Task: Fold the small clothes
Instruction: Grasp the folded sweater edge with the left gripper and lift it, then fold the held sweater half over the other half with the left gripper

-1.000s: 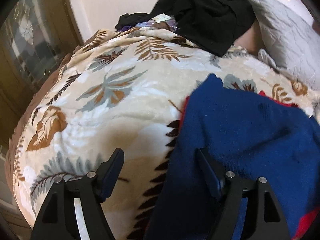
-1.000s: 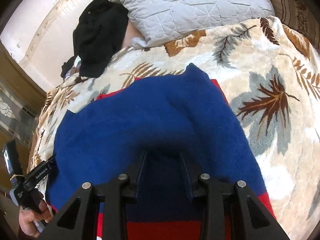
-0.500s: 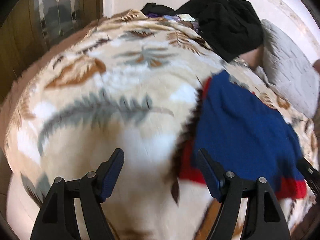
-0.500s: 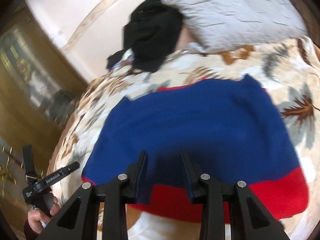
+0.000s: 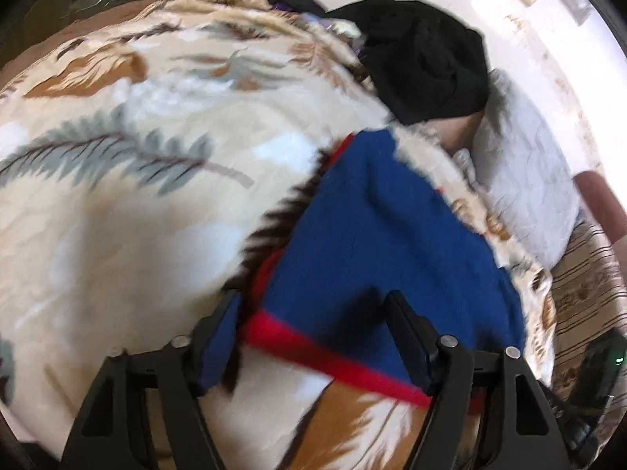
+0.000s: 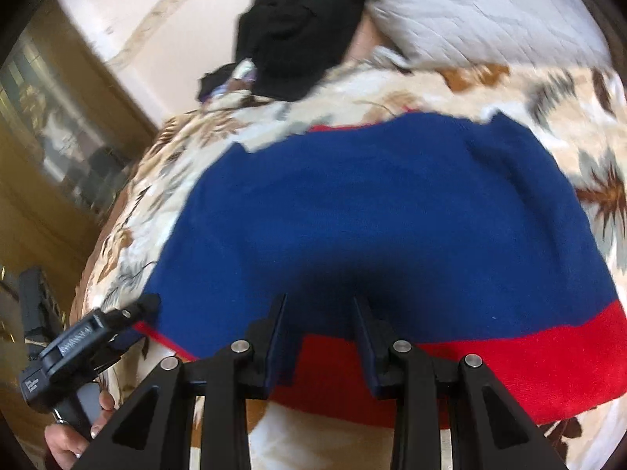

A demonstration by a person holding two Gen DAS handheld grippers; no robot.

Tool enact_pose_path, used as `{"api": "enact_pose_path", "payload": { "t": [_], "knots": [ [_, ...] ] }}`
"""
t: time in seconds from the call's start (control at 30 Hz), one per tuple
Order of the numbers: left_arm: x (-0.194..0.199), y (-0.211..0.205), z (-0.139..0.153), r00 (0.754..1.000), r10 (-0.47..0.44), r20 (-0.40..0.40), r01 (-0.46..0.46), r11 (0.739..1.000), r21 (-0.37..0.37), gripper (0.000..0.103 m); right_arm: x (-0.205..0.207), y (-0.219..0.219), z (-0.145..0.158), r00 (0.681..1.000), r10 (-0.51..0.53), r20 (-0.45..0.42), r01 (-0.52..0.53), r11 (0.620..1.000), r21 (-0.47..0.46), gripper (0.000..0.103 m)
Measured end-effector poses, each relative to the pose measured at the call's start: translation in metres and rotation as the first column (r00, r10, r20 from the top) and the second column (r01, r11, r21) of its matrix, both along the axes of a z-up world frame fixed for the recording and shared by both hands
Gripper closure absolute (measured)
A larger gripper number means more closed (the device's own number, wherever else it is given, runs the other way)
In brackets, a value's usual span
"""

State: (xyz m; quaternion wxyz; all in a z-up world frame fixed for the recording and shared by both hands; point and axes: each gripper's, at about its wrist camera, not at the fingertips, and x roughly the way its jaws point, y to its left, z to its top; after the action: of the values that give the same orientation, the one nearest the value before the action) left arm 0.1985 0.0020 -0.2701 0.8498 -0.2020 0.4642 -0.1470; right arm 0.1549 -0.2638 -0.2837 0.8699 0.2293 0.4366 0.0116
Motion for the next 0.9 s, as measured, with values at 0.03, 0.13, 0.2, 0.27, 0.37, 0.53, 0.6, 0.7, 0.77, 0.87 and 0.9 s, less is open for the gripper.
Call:
{"api": "enact_pose_path", "payload": {
  "t": [0.03,0.13,0.2,0.27,0.37,0.53,0.6,0.7,0.77,0.87,0.9],
  "knots": [
    [0.002,-0.003,0.000,1.000,-0.011,0.012,0.011,1.000,-0.004,0.053,0.000,-0.002,0.000,1.000,-0.001,0.000,0.001,1.000,0.013,0.066],
    [0.001,-0.016,0.002,0.996,-0.050,0.067,0.048,0.998,0.037,0.072,-0.001,-0.005,0.002,1.000,0.007,0.006,-0.007,1.000,0.013,0.066],
    [0.002,-0.021,0.002,0.994,-0.063,0.090,0.060,0.997,0.038,0.072,-0.002,-0.011,0.002,1.000,0.003,0.011,-0.003,1.000,0.027,0.066],
    [0.005,-0.021,0.002,0.993,-0.060,0.097,0.059,0.998,0.010,0.065,-0.006,-0.016,0.006,1.000,-0.015,0.028,0.014,0.999,0.030,0.066],
    [0.007,-0.019,0.000,0.993,-0.060,0.100,0.065,0.997,-0.048,0.050,-0.013,-0.033,0.015,0.996,-0.056,0.066,0.054,0.998,0.036,0.066],
    [0.007,-0.015,-0.001,0.996,-0.047,0.082,0.051,0.997,-0.053,0.066,-0.018,-0.055,0.010,0.994,-0.108,0.034,0.107,0.993,0.050,0.066],
    [0.003,-0.005,0.000,0.997,-0.035,0.068,0.042,0.994,-0.102,0.065,-0.019,-0.059,0.009,0.994,-0.105,0.028,0.104,0.993,0.046,0.066],
    [-0.013,0.011,0.001,0.999,-0.004,0.046,0.009,0.993,-0.119,0.057,-0.016,-0.057,0.004,0.996,-0.091,-0.007,0.091,0.995,0.030,0.066],
    [-0.024,0.022,0.000,1.000,0.018,0.020,-0.014,0.988,-0.155,0.050,-0.014,-0.054,0.002,0.996,-0.089,-0.013,0.090,0.996,0.026,0.066],
    [-0.037,0.027,-0.002,1.000,0.028,-0.005,-0.029,0.981,-0.193,0.041,-0.011,-0.050,0.003,0.996,-0.086,-0.009,0.086,0.996,0.026,0.065],
    [-0.040,0.025,-0.005,0.999,0.026,-0.019,-0.029,0.979,-0.200,0.037,-0.010,-0.048,0.003,0.997,-0.083,-0.009,0.083,0.996,0.026,0.065]
  ]
}}
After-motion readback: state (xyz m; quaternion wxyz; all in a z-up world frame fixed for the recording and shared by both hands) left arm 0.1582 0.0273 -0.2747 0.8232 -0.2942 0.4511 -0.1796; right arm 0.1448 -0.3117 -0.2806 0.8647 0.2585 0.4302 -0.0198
